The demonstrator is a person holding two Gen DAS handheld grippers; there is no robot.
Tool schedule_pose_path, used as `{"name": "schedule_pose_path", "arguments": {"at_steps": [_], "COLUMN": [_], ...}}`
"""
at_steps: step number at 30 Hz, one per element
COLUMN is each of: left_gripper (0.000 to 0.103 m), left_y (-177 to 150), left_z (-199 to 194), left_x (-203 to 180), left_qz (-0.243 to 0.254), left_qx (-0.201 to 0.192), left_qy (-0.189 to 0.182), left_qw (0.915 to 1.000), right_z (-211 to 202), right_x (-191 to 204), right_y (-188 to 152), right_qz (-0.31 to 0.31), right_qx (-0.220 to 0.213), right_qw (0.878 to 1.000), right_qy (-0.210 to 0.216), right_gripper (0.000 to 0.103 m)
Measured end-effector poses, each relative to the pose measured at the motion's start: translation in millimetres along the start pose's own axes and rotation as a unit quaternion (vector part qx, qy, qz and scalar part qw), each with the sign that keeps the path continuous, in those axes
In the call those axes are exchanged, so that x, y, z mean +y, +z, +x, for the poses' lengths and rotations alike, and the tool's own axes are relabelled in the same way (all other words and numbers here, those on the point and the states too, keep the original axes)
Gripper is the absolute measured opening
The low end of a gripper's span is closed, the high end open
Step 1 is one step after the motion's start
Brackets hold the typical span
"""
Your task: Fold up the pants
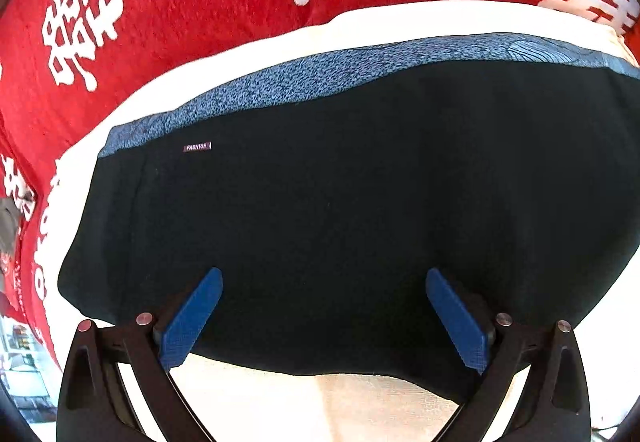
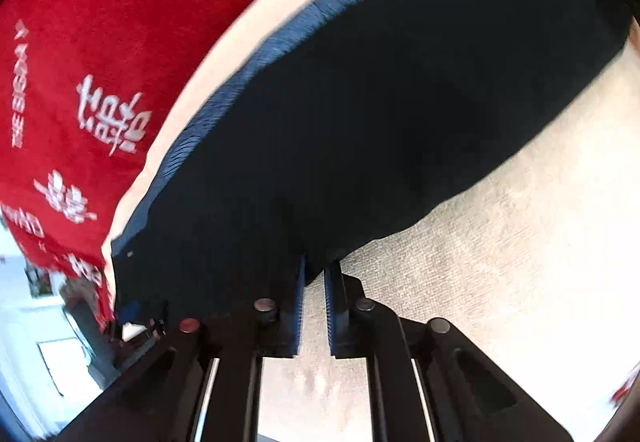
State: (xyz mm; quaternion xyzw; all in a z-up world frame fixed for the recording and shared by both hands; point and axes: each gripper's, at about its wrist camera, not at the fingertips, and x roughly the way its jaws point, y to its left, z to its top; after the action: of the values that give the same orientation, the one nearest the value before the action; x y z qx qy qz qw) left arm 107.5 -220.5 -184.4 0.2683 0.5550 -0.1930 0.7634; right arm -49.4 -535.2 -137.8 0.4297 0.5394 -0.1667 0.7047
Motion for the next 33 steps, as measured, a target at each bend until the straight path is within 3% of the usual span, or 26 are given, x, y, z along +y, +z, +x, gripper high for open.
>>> {"name": "schedule_pose_path", "arguments": {"at_steps": [4, 9, 11, 13, 14, 19, 23, 24, 25, 28, 30, 33], "left_gripper": [0.103, 0.103, 0.103, 0.103, 0.103, 0.103, 0.103, 0.103, 0.103, 0.103, 0.103, 0.103], "left_y": [5.6, 20.1, 36.0, 49.7, 57.2, 88.8, 98.8, 102.4, 102.0, 101.4, 101.5, 104.5], "left_z": [-12.0, -44.9, -50.9, -56.5, -57.1, -44.6, -29.8, -25.1, -26.3, -23.7, -22.6, -23.5], "left_x": [-6.0, -44.9, -62.6, -88.6, -98.0, -170.3, -211.8, -215.8, -215.2, -211.6, -210.6, -216.3], "left_qz": [-0.009, 0.005, 0.010, 0.001, -0.004, -0.009, 0.009, 0.004, -0.005, -0.013, -0.020, -0.015], "left_qx": [0.010, -0.016, -0.022, -0.026, -0.025, -0.026, -0.008, -0.012, -0.017, -0.018, -0.016, -0.014], "left_qy": [0.002, -0.035, -0.048, -0.070, -0.077, -0.092, -0.071, -0.065, -0.066, -0.077, -0.080, -0.062], "left_qw": [0.9999, 0.9993, 0.9986, 0.9972, 0.9967, 0.9954, 0.9974, 0.9978, 0.9976, 0.9968, 0.9965, 0.9978], "right_z": [-27.1, -42.8, -46.8, -54.0, -59.1, -81.9, -88.5, -86.5, -87.5, -110.7, -118.3, -113.6], "right_x": [-3.8, -10.5, -19.7, -31.8, -41.4, -105.0, -153.1, -160.8, -161.9, -126.1, -117.2, -148.1], "right_y": [2.0, 11.8, 17.9, 24.8, 28.8, 54.0, 85.8, 93.4, 100.5, 111.4, 112.7, 110.8], "right_qz": [0.000, -0.008, 0.002, 0.020, 0.032, 0.112, 0.145, 0.148, 0.143, 0.020, -0.030, 0.034], "right_qx": [-0.018, -0.036, -0.045, -0.064, -0.075, -0.126, -0.141, -0.134, -0.128, -0.163, -0.171, -0.146], "right_qw": [1.000, 0.999, 0.998, 0.997, 0.995, 0.981, 0.976, 0.977, 0.980, 0.983, 0.982, 0.987], "right_qy": [-0.021, -0.031, -0.036, -0.044, -0.051, -0.094, -0.083, -0.072, -0.063, -0.079, -0.078, -0.058], "right_gripper": [0.021, 0.021, 0.028, 0.045, 0.047, 0.047, 0.046, 0.022, 0.008, 0.008, 0.009, 0.028]}}
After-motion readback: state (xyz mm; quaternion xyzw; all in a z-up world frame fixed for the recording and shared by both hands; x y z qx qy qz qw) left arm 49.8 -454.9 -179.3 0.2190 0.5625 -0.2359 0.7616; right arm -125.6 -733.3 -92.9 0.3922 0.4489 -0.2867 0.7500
